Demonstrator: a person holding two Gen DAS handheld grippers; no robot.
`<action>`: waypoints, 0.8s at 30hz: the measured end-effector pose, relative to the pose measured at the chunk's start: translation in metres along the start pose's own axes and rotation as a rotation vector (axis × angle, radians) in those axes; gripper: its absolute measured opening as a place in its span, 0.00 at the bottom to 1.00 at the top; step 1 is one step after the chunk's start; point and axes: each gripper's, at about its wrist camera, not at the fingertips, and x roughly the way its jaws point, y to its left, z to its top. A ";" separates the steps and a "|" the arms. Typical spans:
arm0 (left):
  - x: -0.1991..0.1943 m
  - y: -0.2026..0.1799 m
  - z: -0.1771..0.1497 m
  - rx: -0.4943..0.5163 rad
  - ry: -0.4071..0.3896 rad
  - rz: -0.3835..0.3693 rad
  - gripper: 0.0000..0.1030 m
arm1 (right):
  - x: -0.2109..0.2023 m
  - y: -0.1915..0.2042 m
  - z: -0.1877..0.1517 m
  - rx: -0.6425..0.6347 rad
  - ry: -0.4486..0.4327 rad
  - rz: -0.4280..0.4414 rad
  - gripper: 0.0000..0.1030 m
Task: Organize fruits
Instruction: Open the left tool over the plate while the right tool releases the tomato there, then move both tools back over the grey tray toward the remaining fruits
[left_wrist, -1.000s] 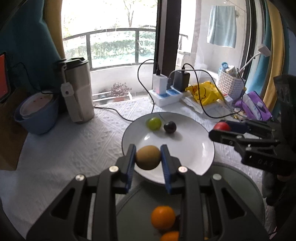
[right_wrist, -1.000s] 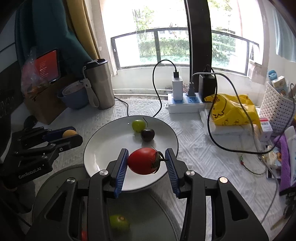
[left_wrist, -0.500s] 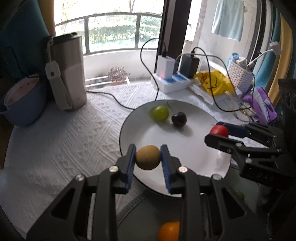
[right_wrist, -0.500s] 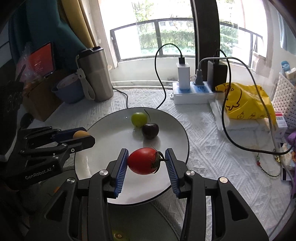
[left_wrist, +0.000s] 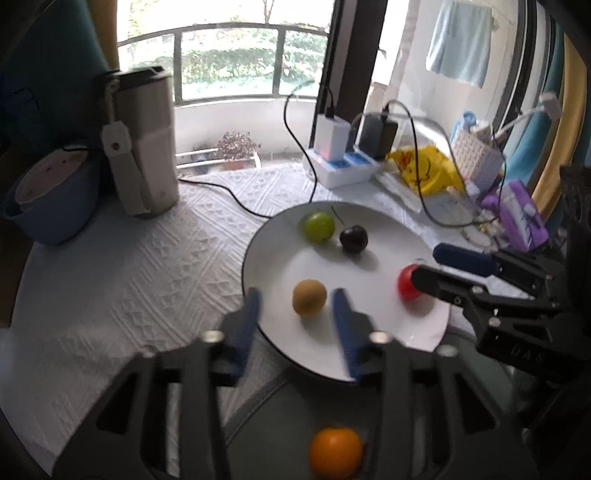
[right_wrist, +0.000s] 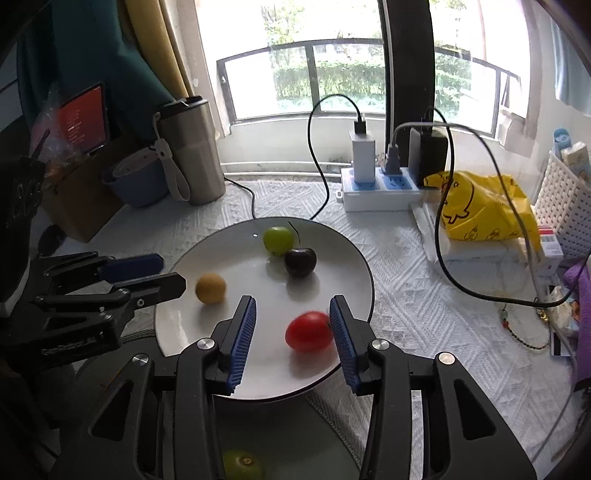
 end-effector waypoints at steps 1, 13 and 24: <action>-0.005 0.001 -0.001 -0.011 -0.011 -0.001 0.46 | -0.003 0.001 0.000 -0.002 -0.004 0.001 0.43; -0.057 0.004 -0.024 -0.048 -0.072 0.011 0.46 | -0.046 0.021 -0.011 -0.015 -0.047 -0.003 0.43; -0.097 -0.005 -0.049 -0.051 -0.121 0.003 0.46 | -0.075 0.041 -0.032 -0.028 -0.055 0.006 0.43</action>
